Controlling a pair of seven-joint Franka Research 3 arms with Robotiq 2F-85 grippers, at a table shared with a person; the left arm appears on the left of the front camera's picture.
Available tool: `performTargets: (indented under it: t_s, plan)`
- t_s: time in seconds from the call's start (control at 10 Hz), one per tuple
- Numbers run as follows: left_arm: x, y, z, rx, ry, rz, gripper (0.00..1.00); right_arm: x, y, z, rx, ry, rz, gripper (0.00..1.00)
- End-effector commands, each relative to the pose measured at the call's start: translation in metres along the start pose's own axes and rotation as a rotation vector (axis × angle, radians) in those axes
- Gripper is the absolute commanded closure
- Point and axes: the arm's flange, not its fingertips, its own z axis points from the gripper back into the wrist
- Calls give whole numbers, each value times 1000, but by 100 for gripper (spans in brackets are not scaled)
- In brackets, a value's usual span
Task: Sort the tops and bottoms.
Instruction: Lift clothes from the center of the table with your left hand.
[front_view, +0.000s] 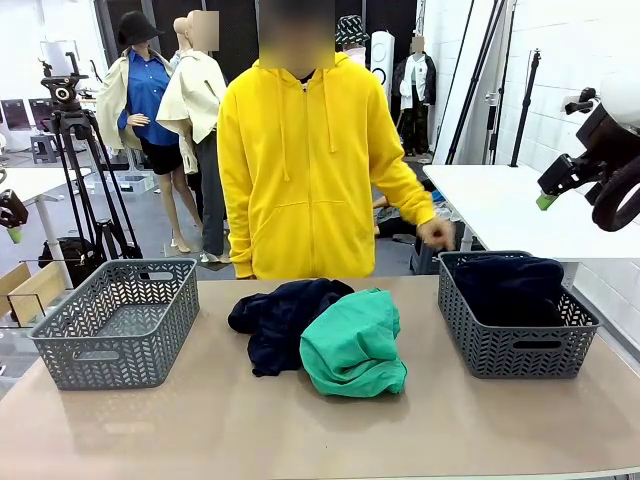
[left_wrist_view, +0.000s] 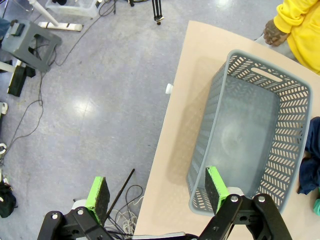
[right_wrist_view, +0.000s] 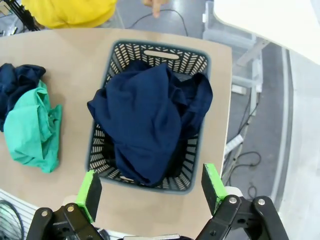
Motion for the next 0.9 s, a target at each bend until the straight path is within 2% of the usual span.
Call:
performTargets:
  t_s: [0.0, 0.1, 0.2, 0.3, 0.5, 0.6, 0.7, 0.8]
  plan:
    - [-1, 1, 2, 13, 0, -3, 0, -1, -39, -2, -48, 33, -72, 0]
    - [-1, 1, 2, 13, 0, -3, 0, -9, -85, -6, -118, 85, -172, 0]
    - [-1, 1, 2, 13, 0, -3, 0, -27, -134, -13, -114, 121, -256, 0]
    - [-1, 1, 2, 13, 0, -3, 0, -50, -169, -22, -152, 153, -319, 0]
    - [-1, 1, 2, 13, 0, -3, 0, -94, -213, -40, -211, 231, -437, 0]
    - [0, 0, 0, 0, 0, 0, 0, -111, -231, -43, -205, 217, -501, 0]
    - [5, -41, 21, -54, -38, -66, 0, -120, -237, -42, -195, 201, -538, 0]
    - [7, -85, 41, -102, -93, -173, 0, -118, -237, -41, -202, 226, -444, 0]
